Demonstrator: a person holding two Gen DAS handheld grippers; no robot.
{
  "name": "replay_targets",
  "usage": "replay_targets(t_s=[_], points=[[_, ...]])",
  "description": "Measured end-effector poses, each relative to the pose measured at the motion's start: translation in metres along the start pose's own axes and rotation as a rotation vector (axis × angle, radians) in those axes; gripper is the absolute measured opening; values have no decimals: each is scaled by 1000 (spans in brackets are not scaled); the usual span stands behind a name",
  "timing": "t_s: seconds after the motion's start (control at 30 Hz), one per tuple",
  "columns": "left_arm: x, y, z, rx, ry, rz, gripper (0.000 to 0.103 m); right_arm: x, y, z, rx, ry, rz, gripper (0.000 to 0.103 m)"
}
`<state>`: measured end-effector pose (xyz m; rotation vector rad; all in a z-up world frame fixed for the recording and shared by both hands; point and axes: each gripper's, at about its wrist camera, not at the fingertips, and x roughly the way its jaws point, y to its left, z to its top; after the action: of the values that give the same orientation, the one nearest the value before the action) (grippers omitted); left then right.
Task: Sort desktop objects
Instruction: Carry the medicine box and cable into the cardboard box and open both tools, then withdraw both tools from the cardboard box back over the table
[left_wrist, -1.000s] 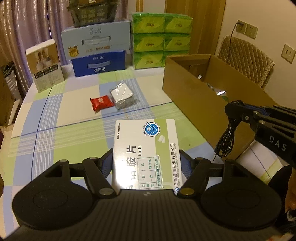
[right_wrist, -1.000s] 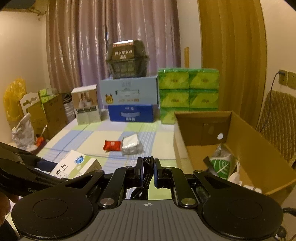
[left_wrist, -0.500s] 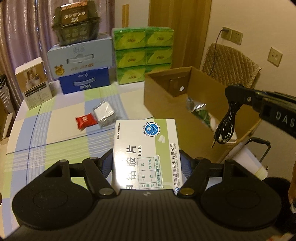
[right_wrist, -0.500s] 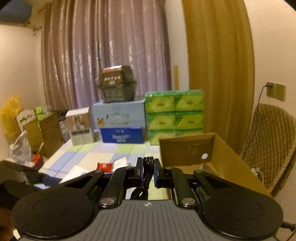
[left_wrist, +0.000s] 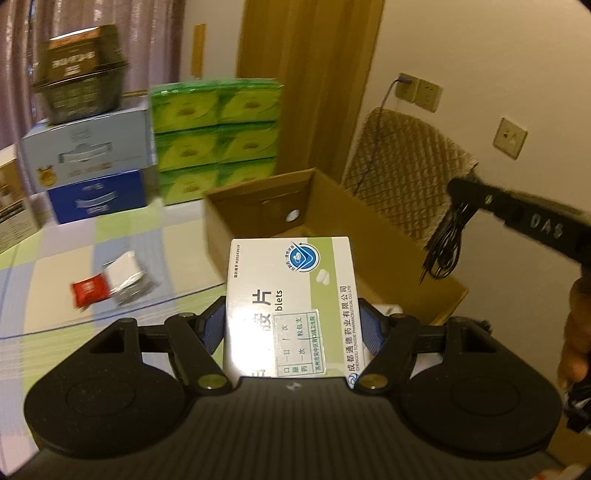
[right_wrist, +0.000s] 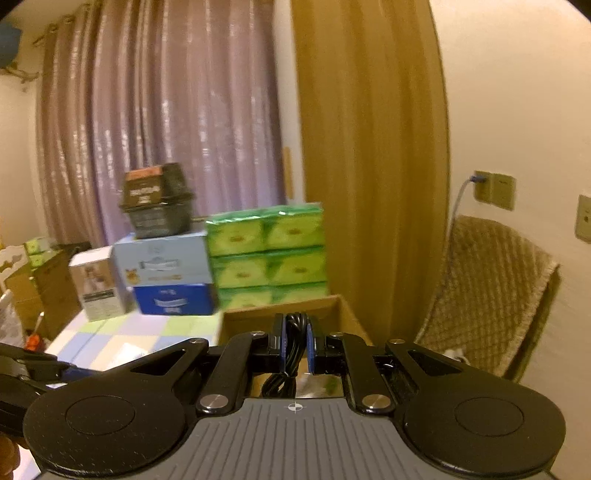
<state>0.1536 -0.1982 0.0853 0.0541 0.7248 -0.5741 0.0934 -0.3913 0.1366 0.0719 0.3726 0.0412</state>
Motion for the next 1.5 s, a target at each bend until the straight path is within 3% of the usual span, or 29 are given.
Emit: replay_targets(t_s=[0.27,0.53,0.97,1.2,1.3,1.37,1.5], points=[[46,-29,18,-2,9,-49,67,22,-38,-11,6,53,-36,7],[81,-27,19,-46,22,-51,67,47,-59,-27,41,99,-44,7],[52,7,7,-94,-10,-1,71,60,-51,-42,60,161,1,7],[42,22,-6,-121,-2,30,73,74,-43,-35,100,178,69,7],[39,27,-12,-125,3,39,73,77,-40,-31,91,171,58,8],[37,29,-16,-122,5,51,73,74,-40,-30,94,159,48,10],[33,34,-23,-130,14,61,75,66,-43,-33,101,152,30,23]])
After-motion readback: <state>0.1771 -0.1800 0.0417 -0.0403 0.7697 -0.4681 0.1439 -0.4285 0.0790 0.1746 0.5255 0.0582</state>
